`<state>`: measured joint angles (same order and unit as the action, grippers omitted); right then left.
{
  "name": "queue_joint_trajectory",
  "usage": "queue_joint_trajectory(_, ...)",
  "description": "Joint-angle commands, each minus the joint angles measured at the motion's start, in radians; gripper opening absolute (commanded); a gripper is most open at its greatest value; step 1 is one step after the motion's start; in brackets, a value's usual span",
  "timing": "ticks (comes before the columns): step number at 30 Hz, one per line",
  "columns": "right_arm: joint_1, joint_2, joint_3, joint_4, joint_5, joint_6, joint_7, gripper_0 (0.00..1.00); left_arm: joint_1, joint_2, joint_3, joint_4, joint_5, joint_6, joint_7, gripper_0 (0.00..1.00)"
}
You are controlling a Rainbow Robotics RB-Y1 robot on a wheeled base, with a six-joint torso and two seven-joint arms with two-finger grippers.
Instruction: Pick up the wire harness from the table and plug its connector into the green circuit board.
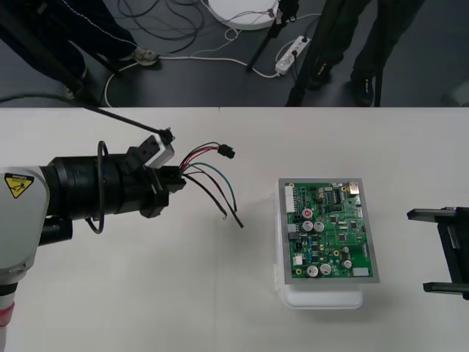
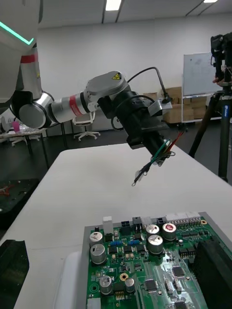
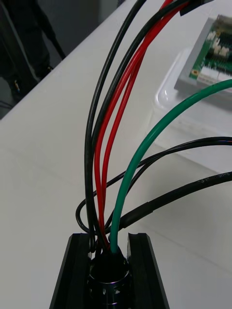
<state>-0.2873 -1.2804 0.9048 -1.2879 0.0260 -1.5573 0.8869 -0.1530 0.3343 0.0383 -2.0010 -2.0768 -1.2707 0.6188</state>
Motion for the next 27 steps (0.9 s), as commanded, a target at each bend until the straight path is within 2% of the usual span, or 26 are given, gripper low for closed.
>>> queue_joint_trajectory(1,-0.010,-0.050,-0.053,-0.028,-0.012,-0.013,-0.092,1.00,-0.088,-0.063,0.023,-0.033,-0.003,-0.010,0.042,0.00)
queue_joint_trajectory(10,-0.010,-0.057,-0.188,-0.131,0.051,0.069,-0.255,1.00,-0.155,-0.093,-0.005,-0.033,0.017,0.050,0.045,0.00)
queue_joint_trajectory(18,-0.004,-0.059,-0.259,-0.238,0.042,0.160,-0.421,1.00,-0.250,-0.093,-0.051,-0.032,0.004,0.057,0.056,0.00)
queue_joint_trajectory(21,0.042,-0.073,-0.316,-0.303,0.034,0.206,-0.480,1.00,-0.284,-0.093,-0.077,-0.033,-0.005,0.070,0.070,0.00)
queue_joint_trajectory(27,0.237,-0.062,-0.554,-0.484,0.077,0.365,-0.609,1.00,-0.300,-0.093,-0.149,-0.033,-0.016,0.177,0.090,0.00)
